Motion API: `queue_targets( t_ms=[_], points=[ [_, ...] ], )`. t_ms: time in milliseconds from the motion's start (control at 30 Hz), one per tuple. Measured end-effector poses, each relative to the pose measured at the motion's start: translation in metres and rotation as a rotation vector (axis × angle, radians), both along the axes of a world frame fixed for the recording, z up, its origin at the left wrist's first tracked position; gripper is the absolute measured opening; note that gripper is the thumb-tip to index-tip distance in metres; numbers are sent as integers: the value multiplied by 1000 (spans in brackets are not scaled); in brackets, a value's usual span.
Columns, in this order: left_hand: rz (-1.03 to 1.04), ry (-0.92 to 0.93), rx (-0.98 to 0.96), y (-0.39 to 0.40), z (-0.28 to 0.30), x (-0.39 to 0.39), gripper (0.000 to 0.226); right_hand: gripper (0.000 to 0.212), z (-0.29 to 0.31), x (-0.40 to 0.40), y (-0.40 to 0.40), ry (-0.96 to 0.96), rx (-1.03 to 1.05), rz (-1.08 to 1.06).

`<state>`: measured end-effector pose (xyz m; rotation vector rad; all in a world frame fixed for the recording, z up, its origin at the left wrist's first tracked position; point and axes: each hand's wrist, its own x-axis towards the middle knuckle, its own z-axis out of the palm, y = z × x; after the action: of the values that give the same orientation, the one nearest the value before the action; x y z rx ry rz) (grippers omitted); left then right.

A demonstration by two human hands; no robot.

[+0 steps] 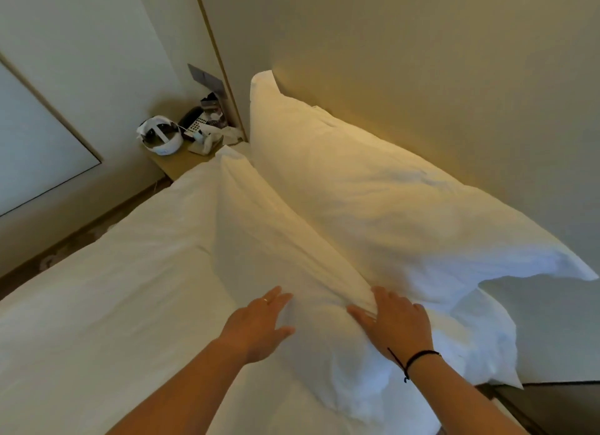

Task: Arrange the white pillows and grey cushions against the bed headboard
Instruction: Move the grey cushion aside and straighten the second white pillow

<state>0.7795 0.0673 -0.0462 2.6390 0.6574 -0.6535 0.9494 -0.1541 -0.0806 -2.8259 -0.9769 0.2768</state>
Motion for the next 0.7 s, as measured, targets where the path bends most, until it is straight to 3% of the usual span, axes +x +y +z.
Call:
queue_targets(
  t_ms=[433, 600, 700],
  points=[
    [181, -186, -45, 8, 8, 0, 63, 64, 27, 16, -16, -114, 102, -93],
    [305, -167, -45, 5, 4, -67, 57, 41, 34, -15, 1, -231, 142, 9],
    [427, -128, -50, -2, -7, -137, 55, 53, 40, -68, 28, -181, 219, 146]
  ],
)
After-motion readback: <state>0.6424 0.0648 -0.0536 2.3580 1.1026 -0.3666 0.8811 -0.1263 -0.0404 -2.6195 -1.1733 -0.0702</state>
